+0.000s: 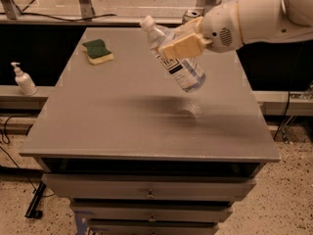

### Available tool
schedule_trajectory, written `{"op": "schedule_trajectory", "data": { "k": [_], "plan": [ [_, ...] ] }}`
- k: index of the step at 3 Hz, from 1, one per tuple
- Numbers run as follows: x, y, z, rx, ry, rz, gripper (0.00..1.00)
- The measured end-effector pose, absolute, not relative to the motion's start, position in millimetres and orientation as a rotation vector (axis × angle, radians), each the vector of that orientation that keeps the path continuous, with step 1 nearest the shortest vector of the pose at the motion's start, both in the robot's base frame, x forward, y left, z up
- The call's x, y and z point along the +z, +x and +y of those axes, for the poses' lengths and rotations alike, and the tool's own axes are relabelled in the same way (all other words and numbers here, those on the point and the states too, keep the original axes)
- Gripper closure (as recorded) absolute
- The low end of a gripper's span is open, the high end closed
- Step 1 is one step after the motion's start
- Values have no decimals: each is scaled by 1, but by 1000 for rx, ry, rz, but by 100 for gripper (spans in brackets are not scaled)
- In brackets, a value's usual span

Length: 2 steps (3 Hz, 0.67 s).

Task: Place blue plastic bottle upright

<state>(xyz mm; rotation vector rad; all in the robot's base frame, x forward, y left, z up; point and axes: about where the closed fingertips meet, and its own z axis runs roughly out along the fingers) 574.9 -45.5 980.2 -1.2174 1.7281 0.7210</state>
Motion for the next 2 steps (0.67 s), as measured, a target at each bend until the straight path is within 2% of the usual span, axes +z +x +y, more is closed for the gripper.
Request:
{"op": "schedule_trajectory", "data": {
  "k": [2],
  "plan": [
    [1000, 553, -82, 1131, -853, 1350, 100]
  ]
}}
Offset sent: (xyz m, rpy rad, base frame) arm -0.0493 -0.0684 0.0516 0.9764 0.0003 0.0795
